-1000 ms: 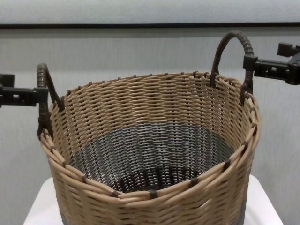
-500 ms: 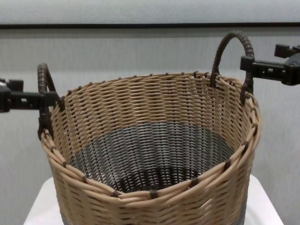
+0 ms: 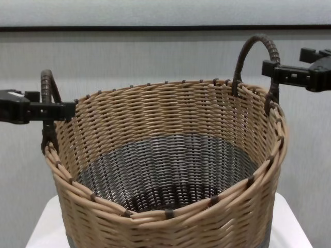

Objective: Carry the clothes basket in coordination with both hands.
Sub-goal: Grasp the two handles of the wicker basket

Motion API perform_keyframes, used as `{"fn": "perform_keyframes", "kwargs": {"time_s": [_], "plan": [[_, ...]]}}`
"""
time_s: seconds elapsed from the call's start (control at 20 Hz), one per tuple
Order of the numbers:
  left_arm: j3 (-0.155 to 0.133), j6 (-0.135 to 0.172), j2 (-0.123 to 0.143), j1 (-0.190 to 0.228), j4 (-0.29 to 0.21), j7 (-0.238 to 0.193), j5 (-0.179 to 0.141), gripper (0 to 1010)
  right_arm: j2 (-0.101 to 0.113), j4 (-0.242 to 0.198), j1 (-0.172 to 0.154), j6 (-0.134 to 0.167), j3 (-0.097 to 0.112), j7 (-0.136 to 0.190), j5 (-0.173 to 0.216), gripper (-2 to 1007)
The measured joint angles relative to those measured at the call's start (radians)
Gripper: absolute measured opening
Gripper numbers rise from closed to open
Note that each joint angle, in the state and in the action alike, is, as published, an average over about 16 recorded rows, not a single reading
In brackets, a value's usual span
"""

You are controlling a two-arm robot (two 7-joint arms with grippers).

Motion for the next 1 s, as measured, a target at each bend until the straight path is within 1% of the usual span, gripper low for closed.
{"fn": "perform_keyframes", "kwargs": {"time_s": [0.25, 0.5, 1.0], "plan": [[0.015, -0.010, -0.007, -0.019, 0.013, 0.007, 0.003, 1000, -0.007, 0.014, 0.011, 0.001, -0.007, 0.001, -0.002, 1005], [0.022, -0.017, -0.013, -0.030, 0.021, 0.016, 0.011, 1000, -0.017, 0.031, 0.024, 0.002, -0.016, 0.004, -0.006, 1005], [0.033, -0.031, -0.028, -0.051, 0.038, 0.023, 0.039, 1000, -0.045, 0.087, 0.060, -0.002, -0.042, 0.005, -0.021, 1005]]}}
